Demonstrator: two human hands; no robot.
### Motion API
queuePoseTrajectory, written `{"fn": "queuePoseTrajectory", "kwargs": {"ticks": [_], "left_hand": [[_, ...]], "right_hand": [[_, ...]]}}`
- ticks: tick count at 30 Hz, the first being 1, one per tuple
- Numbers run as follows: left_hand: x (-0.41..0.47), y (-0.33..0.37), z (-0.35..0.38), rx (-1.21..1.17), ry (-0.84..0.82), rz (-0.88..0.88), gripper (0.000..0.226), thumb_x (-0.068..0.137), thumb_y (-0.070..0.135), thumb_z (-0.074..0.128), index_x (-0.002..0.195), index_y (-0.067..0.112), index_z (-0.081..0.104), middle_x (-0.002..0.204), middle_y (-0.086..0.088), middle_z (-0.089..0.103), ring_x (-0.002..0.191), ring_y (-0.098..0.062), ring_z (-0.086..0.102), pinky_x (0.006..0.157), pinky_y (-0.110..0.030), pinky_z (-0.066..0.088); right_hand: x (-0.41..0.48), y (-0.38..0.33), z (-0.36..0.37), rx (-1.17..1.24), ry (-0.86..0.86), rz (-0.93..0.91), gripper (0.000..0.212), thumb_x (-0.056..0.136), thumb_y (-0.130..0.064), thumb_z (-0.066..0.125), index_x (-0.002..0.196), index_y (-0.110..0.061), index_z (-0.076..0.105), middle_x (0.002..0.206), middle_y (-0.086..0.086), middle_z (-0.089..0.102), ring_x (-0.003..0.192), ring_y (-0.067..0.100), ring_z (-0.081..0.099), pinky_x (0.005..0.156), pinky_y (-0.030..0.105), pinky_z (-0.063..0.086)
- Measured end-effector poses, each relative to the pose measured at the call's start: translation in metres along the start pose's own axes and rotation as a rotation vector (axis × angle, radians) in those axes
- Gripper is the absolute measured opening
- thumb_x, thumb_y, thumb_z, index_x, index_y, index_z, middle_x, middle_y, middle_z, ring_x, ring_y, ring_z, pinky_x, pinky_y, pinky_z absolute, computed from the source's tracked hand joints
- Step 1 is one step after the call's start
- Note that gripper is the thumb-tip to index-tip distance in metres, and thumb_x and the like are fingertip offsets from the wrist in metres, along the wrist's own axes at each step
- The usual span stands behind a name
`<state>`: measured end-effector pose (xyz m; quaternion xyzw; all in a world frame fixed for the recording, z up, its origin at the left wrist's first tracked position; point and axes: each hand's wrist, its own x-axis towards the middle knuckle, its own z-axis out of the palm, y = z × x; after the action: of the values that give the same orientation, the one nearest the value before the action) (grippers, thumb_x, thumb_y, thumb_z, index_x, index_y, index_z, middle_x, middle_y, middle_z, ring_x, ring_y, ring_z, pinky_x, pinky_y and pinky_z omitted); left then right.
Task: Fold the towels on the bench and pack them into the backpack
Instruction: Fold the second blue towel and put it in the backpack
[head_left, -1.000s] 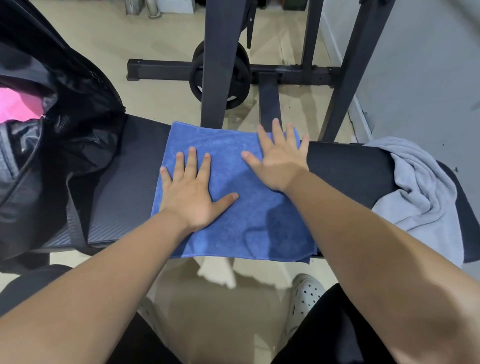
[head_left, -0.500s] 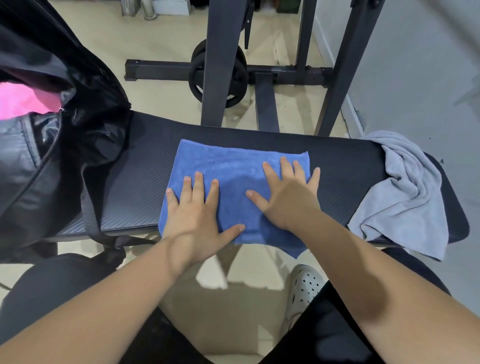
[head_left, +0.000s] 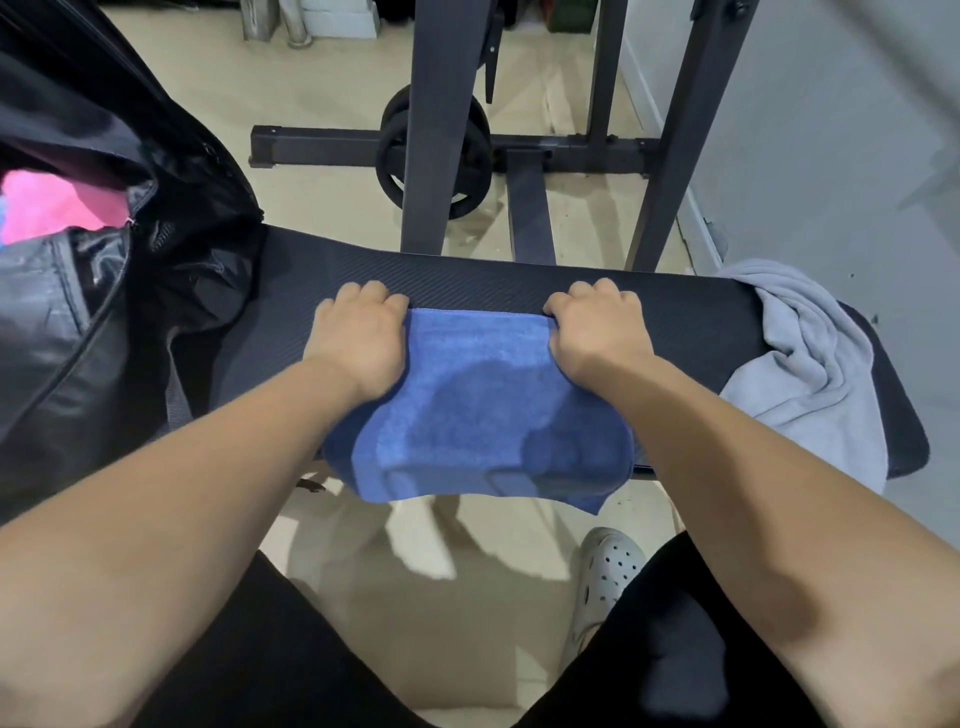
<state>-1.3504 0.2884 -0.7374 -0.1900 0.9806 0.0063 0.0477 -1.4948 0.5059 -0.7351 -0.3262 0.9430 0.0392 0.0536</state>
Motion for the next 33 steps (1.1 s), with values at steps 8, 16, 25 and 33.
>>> {"fn": "queuePoseTrajectory", "kwargs": {"ticks": [8, 16, 25, 33], "left_hand": [[0.035, -0.010, -0.021, -0.052, -0.127, -0.057, 0.012, 0.088, 0.021, 0.054, 0.097, 0.022, 0.063, 0.108, -0.004, 0.061, 0.105, -0.031, 0.052, 0.088, -0.043, 0.048], [0.078, -0.022, -0.052, -0.270, 0.041, -0.245, 0.018, 0.076, 0.008, 0.063, 0.071, 0.025, 0.065, 0.091, -0.002, 0.069, 0.088, -0.031, 0.063, 0.074, -0.036, 0.055], [0.088, -0.022, -0.037, -0.146, -0.088, -0.079, 0.038, 0.090, 0.015, 0.053, 0.128, 0.021, 0.057, 0.123, -0.009, 0.061, 0.114, -0.035, 0.056, 0.095, -0.047, 0.050], [0.087, -0.026, -0.017, -0.110, -0.038, -0.131, 0.029, 0.088, 0.011, 0.052, 0.113, 0.012, 0.068, 0.117, -0.012, 0.056, 0.106, -0.036, 0.056, 0.089, -0.046, 0.052]], "right_hand": [[0.023, 0.016, -0.019, 0.037, -0.147, -0.099, 0.002, 0.093, -0.026, 0.054, 0.094, -0.025, 0.053, 0.108, 0.000, 0.055, 0.100, 0.026, 0.051, 0.077, 0.038, 0.040], [0.059, 0.022, -0.030, 0.059, 0.023, -0.060, 0.005, 0.099, -0.022, 0.051, 0.096, -0.018, 0.051, 0.090, 0.003, 0.059, 0.079, 0.028, 0.055, 0.063, 0.035, 0.044], [0.084, 0.024, -0.042, 0.010, 0.071, -0.004, 0.013, 0.090, -0.009, 0.052, 0.095, -0.021, 0.051, 0.085, 0.003, 0.059, 0.076, 0.029, 0.057, 0.062, 0.035, 0.045], [0.077, 0.030, -0.022, 0.002, 0.010, -0.011, 0.020, 0.088, -0.007, 0.048, 0.098, -0.021, 0.058, 0.088, 0.001, 0.059, 0.079, 0.028, 0.057, 0.063, 0.035, 0.042]]}}
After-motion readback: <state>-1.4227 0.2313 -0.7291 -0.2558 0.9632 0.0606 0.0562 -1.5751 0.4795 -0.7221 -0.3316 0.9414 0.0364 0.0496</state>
